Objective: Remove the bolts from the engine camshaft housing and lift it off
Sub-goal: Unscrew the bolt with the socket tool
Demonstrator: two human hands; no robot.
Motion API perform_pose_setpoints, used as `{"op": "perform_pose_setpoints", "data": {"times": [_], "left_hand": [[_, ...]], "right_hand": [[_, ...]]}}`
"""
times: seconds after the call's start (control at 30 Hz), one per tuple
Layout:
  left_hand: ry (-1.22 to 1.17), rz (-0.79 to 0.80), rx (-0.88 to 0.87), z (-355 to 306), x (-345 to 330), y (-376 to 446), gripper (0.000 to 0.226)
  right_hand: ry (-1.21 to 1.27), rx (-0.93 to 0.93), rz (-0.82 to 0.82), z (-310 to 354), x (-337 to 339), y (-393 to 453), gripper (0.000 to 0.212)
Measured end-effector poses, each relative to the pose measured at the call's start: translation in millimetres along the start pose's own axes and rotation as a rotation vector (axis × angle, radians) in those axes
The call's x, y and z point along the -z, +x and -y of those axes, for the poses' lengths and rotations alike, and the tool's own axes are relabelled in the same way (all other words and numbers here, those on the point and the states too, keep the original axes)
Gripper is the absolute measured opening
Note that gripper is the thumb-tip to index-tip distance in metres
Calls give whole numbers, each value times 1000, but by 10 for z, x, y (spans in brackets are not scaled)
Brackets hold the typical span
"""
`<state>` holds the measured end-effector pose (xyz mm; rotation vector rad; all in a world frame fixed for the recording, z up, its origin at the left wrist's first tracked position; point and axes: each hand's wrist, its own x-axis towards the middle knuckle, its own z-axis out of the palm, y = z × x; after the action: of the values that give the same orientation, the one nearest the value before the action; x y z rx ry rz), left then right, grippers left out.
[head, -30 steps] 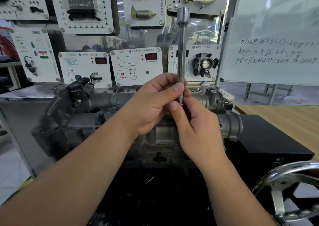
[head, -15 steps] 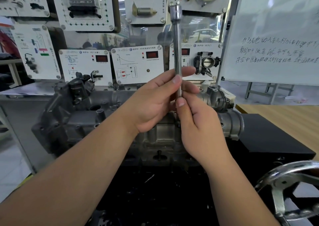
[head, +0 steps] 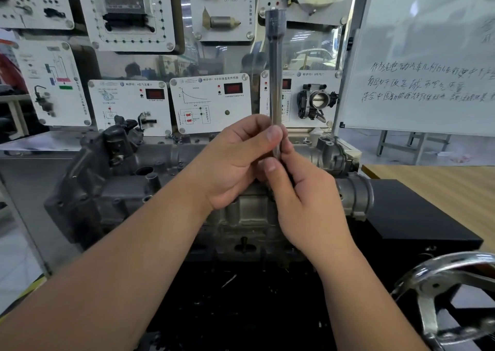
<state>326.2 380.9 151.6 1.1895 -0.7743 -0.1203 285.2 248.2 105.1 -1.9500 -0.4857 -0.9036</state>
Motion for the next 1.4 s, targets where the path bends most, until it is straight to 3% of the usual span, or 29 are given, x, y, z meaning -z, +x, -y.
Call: {"op": "perform_pose_setpoints", "data": {"times": [0.07,0.2,0.53,0.7,0.93,1.2,1.4], "left_hand": [[28,40,6,-15,1,-5,11],[32,44,36,-45,-28,-8,35],[-23,-8,-7,3,-14,7,27],[-9,-21,-27,-1,-17,5,24],[3,36,3,-21,-11,-10,33],[-41,-8,-30,-9,-2,-17,15],[24,27,4,-32,-17,-21,30]], "right_hand": [[10,-22,3,14,-9,-5,40],[48,-33,13,-1,12,-7,25],[-12,-7,17,50,-16,-18,52],[-3,-8,13,42,-7,-8,19],[41,-26,32,51,15,-15,24],[-11,-6,37,74,2,-18,21],[-8,-22,44,64,13,-2,29]]}}
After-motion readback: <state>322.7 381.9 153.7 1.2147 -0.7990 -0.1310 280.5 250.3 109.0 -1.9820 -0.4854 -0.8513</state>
